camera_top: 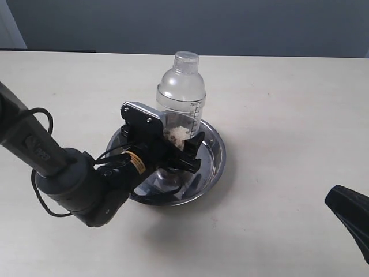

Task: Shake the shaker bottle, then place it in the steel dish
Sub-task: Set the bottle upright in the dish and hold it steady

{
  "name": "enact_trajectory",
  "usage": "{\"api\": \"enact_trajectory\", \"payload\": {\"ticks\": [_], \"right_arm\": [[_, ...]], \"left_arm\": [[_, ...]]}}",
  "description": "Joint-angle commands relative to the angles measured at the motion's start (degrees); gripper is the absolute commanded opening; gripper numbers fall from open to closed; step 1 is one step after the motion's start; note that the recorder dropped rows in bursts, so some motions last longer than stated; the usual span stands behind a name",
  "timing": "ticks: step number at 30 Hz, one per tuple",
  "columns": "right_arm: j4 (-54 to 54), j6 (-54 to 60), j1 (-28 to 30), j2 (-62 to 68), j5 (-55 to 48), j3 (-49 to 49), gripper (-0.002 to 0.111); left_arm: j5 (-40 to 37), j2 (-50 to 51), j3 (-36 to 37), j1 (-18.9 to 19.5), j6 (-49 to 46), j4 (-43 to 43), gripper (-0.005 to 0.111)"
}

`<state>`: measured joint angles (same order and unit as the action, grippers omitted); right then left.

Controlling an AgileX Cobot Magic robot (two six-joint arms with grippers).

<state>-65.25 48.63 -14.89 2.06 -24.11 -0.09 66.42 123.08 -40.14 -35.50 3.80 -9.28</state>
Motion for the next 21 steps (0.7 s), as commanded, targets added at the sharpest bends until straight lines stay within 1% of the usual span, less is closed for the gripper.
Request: {"api": "enact_trajectory", "payload": {"ticks": [1,3,5,11,14,21], "right_arm": [[-0.19,0.20,0.04,-0.21,0.49,0.09,-0.001],[-0.19,0.20,0.04,-0.21,0.49,0.09,-0.001],[-0.19,0.20,0.04,-0.21,0.49,0.09,-0.001],[-0.19,0.20,0.04,-0.21,0.49,0.09,-0.001],[-0.19,0.20,0.04,-0.21,0.49,0.09,-0.001],[-0.19,0.20,0.04,-0.21,0.49,0.09,-0.001]], "left_arm": [[3.54,-0.26,0.12,0.00,0.74,1.60,0.050],[3.09,-0.26,0.12,0.00,1.78,1.04,0.059],[2.24,-0.26,0.12,0.00,1.78,1.04,0.063],[0.86,-0.37,0.12,0.00,1.78,1.04,0.064],[0.00,-0.75,0.26,0.00,1.78,0.95,0.066],[-0.70,-3.30,3.14,0.00,1.78,0.64,0.068]]}}
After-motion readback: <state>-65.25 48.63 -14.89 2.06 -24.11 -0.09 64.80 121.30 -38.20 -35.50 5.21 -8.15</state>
